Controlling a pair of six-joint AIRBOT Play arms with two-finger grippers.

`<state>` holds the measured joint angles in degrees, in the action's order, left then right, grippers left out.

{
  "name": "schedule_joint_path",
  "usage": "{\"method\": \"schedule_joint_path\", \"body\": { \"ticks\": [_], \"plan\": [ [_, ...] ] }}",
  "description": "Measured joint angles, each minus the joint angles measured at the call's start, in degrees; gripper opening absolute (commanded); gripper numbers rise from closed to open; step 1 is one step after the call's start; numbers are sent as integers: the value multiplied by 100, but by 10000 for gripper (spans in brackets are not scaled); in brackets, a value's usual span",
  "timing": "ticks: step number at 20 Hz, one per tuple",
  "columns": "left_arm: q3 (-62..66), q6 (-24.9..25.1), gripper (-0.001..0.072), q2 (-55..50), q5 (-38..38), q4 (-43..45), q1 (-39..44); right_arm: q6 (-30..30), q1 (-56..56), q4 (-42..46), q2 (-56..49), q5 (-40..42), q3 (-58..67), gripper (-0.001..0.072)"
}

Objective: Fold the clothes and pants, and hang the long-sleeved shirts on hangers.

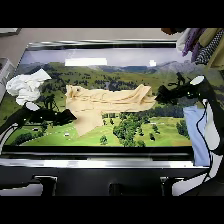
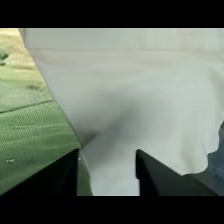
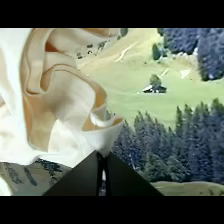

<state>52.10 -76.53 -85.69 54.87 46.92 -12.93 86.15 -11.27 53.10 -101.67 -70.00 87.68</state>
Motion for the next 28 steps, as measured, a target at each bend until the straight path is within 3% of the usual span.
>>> {"method": "schedule_joint_path", "body": {
  "ticks": [1, 8, 14, 21, 24, 28],
  "plan": [
    [-7, 7, 24, -59, -68, -59, 39, 0, 0, 0, 44, -55, 0, 25],
    [387, 28, 16, -122, -116, -254, 125, -2, 0, -107, 461, -216, -2, 24],
    [2190, -61, 16, 658, 452, -190, 52, -157, 2, -245, 1567, 208, 448, 24],
    [4717, -1390, 16, 2758, 960, 1659, -109, -105, 2, 286, 3974, 415, 1292, 24],
    [5123, -2044, 16, 3652, 999, 2627, -129, 4, 2, 549, 5058, 588, 1386, 24],
    [5294, -2492, 16, 4282, 1032, 3399, -133, 275, 2, 767, 5906, 1139, 1427, 24]
  ]
}}
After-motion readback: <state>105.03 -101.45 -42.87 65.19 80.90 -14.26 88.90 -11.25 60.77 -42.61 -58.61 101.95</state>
